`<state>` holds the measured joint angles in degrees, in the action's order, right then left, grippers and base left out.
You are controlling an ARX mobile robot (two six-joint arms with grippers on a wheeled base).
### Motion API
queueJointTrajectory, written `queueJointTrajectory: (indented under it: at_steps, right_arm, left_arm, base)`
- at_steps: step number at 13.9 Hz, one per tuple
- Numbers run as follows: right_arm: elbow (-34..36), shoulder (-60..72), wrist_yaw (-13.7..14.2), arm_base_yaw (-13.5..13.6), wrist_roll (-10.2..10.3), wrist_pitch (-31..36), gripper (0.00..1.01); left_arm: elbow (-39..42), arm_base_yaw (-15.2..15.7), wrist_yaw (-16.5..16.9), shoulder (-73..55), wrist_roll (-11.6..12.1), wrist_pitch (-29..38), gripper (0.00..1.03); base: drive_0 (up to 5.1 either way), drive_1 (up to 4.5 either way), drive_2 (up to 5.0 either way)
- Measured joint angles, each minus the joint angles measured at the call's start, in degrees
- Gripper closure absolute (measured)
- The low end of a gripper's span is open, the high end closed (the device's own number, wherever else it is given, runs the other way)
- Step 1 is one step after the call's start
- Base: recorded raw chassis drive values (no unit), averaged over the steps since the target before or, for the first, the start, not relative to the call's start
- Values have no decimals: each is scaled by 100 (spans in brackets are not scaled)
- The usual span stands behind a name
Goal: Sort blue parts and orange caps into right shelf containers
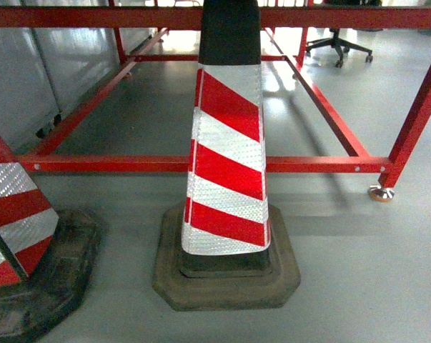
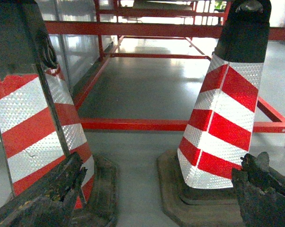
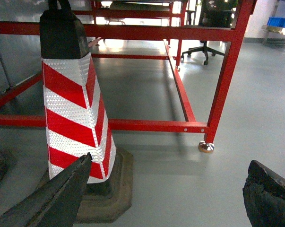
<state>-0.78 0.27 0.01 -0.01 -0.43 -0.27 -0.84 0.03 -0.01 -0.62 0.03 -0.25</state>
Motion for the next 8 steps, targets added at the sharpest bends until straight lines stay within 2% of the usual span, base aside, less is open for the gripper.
queueJointTrajectory:
  at_steps: [8]
  right_arm:
    - [0,0,0,0,0,0,3]
  left_arm:
    - [2,0,0,0,0,0,5]
  base:
    - [0,0,0]
